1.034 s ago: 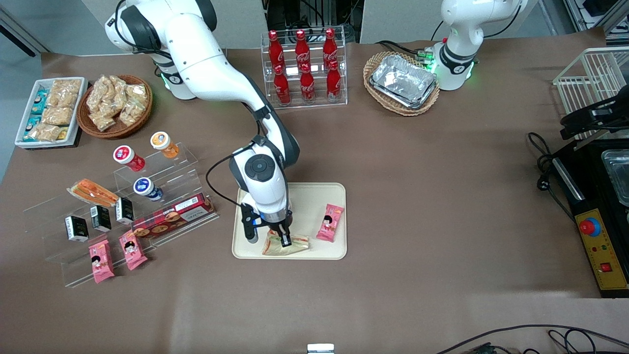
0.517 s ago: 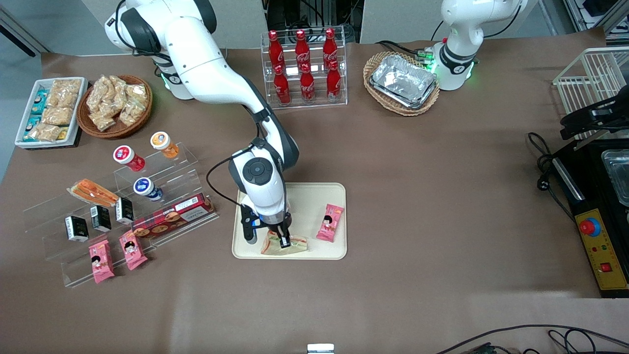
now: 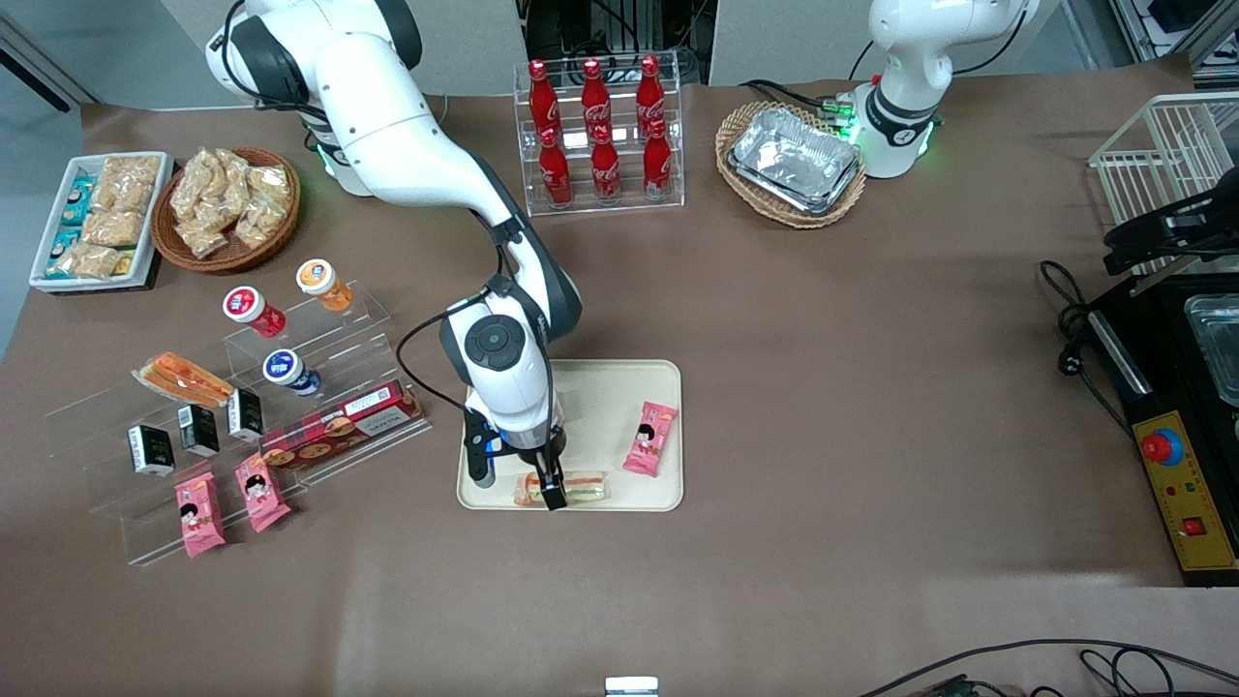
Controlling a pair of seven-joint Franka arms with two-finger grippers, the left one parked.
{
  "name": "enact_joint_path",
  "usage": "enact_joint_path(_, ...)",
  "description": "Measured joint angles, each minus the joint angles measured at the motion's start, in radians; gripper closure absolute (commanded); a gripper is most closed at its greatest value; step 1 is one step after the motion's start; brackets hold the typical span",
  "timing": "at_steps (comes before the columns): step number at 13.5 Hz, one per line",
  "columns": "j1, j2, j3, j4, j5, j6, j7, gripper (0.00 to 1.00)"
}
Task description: Place sandwich on tray
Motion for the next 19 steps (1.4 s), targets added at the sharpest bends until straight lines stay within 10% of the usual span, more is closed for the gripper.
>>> enact_joint_path(6,-0.052,-0.228,-0.012,0.027,0.000,-0.325,-0.173,0.00)
enact_joint_path(19,-0.536,-0.529,-0.019,-0.053,0.000,-0.741,-1.671,0.00)
